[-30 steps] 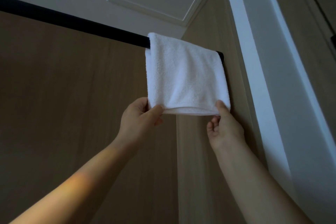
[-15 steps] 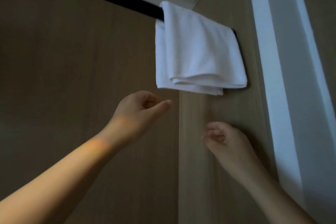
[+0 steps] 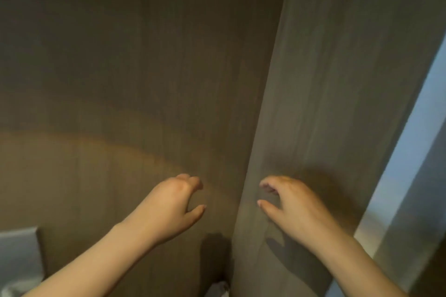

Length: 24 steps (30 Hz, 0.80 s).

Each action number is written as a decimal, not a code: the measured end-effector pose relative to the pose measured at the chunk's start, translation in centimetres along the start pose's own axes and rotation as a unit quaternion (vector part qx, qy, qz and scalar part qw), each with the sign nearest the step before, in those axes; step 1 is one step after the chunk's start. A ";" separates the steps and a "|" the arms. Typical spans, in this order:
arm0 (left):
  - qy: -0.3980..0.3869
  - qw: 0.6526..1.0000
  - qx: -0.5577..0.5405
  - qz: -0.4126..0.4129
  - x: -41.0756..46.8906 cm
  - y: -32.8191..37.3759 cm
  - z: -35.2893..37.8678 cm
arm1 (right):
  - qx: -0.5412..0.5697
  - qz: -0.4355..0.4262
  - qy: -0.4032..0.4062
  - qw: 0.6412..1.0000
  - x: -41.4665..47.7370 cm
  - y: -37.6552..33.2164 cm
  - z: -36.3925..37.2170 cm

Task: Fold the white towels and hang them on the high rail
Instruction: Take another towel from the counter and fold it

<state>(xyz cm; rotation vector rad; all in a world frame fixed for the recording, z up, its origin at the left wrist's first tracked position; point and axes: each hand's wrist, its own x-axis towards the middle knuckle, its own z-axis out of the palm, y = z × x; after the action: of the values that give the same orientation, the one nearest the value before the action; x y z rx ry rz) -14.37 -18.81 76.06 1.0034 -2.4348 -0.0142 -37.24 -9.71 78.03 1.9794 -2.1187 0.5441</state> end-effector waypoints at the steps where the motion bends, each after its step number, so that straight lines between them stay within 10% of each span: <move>1: -0.017 1.000 -0.002 -0.018 -1.5 0.1 1.2 | -0.004 -0.007 -0.025 1.000 -0.7 -0.1 1.3; 24: -0.083 0.883 -0.008 -0.463 -31.7 2.0 4.1 | 0.103 -0.304 -0.297 0.899 -8.9 -16.5 17.2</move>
<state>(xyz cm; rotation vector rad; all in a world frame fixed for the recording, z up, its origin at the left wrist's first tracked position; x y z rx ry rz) 1.53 2.97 58.74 2.1202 -1.8416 -0.4557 -18.26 -8.90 61.13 3.0473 -1.5524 0.0395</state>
